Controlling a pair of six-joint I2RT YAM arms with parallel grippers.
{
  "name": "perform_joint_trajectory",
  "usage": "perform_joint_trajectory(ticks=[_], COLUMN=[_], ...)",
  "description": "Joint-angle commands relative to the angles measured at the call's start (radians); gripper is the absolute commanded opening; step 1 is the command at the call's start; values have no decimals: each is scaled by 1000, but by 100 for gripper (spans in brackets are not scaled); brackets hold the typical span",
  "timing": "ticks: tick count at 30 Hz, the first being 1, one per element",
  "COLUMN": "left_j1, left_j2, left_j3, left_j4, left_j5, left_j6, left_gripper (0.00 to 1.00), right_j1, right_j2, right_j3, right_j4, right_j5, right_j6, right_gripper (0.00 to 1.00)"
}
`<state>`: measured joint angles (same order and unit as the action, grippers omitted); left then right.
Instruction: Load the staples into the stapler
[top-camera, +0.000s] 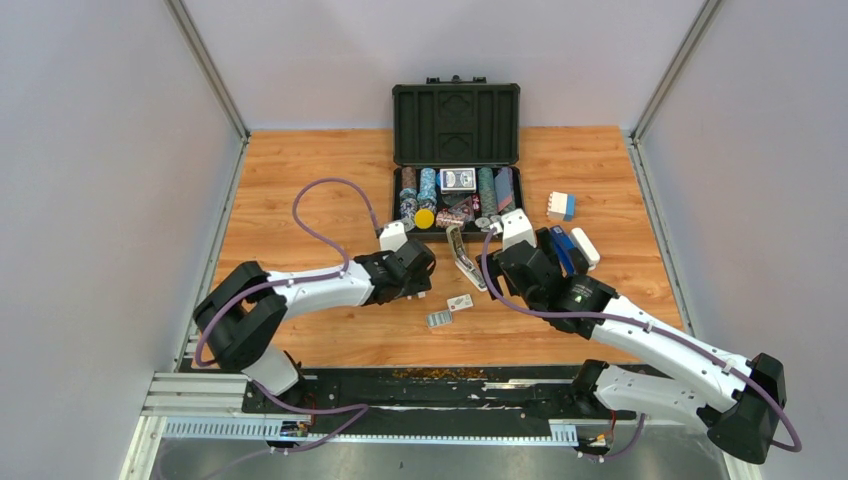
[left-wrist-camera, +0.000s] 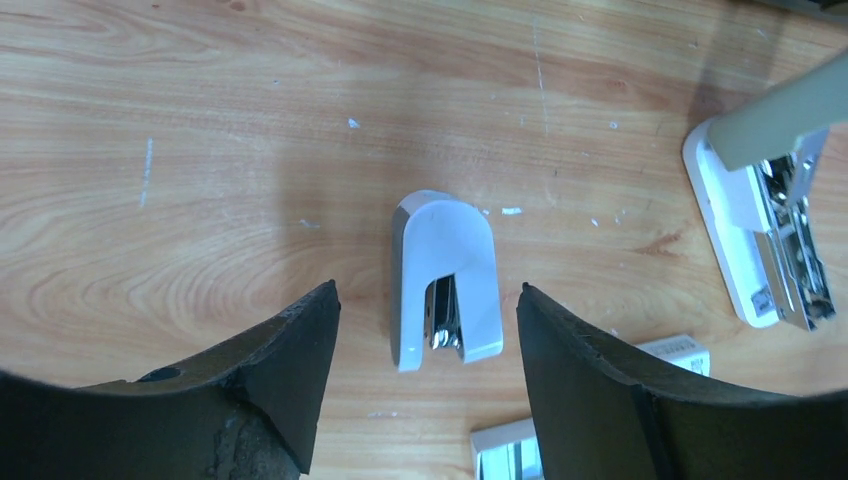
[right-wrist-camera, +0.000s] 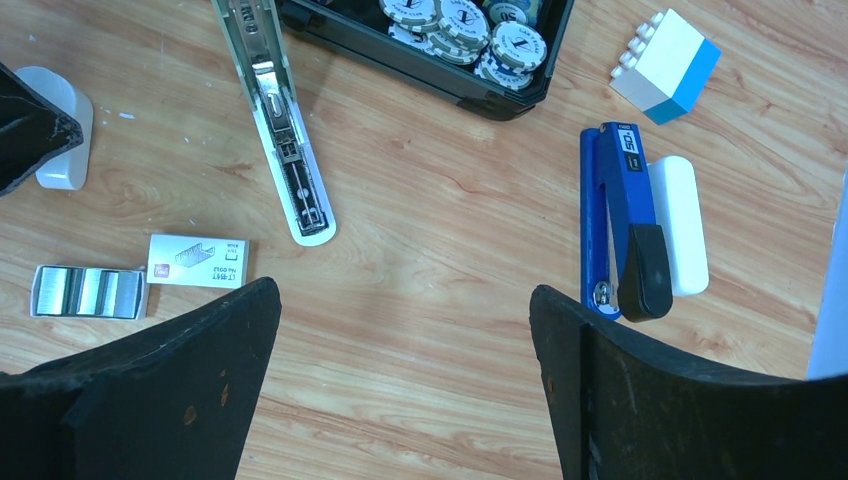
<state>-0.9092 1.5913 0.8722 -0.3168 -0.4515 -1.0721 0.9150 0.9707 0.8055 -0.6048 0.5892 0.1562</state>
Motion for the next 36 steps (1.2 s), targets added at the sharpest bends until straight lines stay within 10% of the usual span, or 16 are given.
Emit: perform_joint_trajectory(ticks=[1, 20, 31, 36], left_j1=[-3, -3, 61, 93], left_j2=[-119, -127, -202, -291], left_j3=[-43, -170, -329, -435], left_j4=[16, 188, 389, 534], left_j5=[-14, 63, 187, 259], left_j6=[85, 92, 42, 22], left_gripper=[75, 42, 0, 0], right_j1=[-2, -5, -5, -5], right_j2=[-11, 0, 80, 209], right_j3=[0, -18, -51, -40], right_j4=[30, 62, 262, 414], right_j5=[-8, -71, -325, -456], right_j6=[6, 7, 107, 192], right_gripper=[97, 97, 96, 94])
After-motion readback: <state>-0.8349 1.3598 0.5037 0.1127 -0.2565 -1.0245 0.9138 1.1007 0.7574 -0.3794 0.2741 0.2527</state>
